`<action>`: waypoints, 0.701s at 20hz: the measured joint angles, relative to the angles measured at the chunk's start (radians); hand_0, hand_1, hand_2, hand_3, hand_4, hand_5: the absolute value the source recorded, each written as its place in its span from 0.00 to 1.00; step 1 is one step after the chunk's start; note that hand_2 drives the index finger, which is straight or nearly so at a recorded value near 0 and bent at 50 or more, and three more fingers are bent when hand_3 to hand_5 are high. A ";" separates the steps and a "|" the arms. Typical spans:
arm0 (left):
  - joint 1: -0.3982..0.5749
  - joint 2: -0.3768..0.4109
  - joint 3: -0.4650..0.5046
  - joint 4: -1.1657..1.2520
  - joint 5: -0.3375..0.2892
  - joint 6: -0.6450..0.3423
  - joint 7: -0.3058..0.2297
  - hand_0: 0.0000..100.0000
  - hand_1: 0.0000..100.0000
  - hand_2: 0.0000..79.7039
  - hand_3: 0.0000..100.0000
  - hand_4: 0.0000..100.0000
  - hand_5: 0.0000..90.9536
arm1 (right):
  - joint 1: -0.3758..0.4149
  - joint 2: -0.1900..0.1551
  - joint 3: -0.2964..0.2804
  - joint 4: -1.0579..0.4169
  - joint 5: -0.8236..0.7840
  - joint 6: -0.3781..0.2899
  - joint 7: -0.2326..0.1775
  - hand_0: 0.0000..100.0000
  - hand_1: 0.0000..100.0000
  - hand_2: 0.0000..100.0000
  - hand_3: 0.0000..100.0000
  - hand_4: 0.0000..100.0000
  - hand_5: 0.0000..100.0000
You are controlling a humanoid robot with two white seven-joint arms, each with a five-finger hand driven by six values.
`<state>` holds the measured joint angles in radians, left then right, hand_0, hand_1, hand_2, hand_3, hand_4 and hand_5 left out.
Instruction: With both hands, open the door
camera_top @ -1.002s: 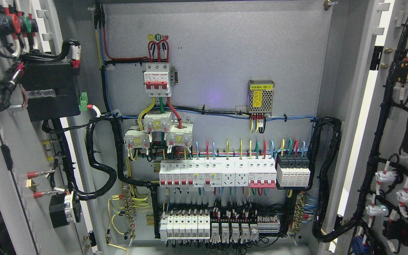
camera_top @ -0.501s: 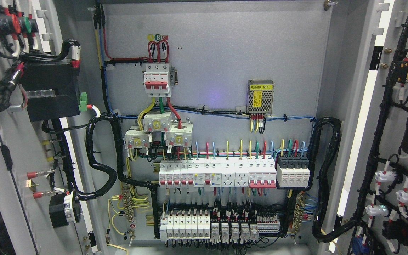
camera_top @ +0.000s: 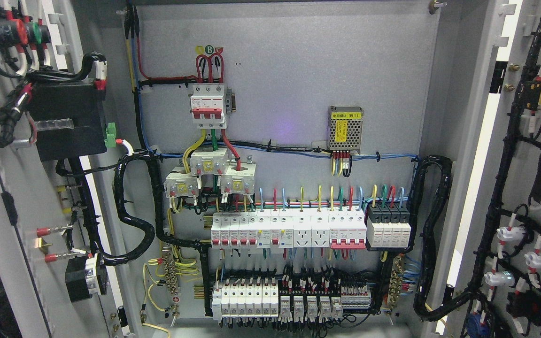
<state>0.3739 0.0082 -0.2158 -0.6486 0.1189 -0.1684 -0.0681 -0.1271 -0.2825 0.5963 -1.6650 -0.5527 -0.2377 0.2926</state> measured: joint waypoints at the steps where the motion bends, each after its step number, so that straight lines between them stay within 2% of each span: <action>1: 0.018 0.006 -0.006 -0.050 -0.004 0.000 0.003 0.00 0.00 0.00 0.00 0.03 0.00 | 0.014 -0.003 -0.007 -0.007 0.000 -0.004 -0.002 0.00 0.00 0.00 0.00 0.00 0.00; 5: 0.081 0.032 -0.024 -0.242 -0.013 0.002 -0.004 0.00 0.00 0.00 0.00 0.03 0.00 | 0.070 -0.008 -0.032 -0.026 0.001 -0.045 -0.008 0.00 0.00 0.00 0.00 0.00 0.00; 7: 0.113 0.049 -0.032 -0.340 -0.015 0.005 -0.006 0.00 0.00 0.00 0.00 0.03 0.00 | 0.088 -0.009 -0.045 -0.034 0.001 -0.062 -0.026 0.00 0.00 0.00 0.00 0.00 0.00; 10: 0.154 0.074 -0.041 -0.470 -0.017 -0.003 -0.007 0.00 0.00 0.00 0.00 0.03 0.00 | 0.107 -0.011 -0.061 -0.047 0.001 -0.078 -0.048 0.00 0.00 0.00 0.00 0.00 0.00; 14: 0.201 0.111 -0.049 -0.621 -0.018 -0.028 -0.008 0.00 0.00 0.00 0.00 0.03 0.00 | 0.158 -0.015 -0.083 -0.071 0.002 -0.085 -0.057 0.00 0.00 0.00 0.00 0.00 0.00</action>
<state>0.5747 0.1189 -0.2644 -1.2695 0.1010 -0.1966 -0.0759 0.0305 -0.2976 0.5130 -1.7362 -0.5512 -0.3222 0.2358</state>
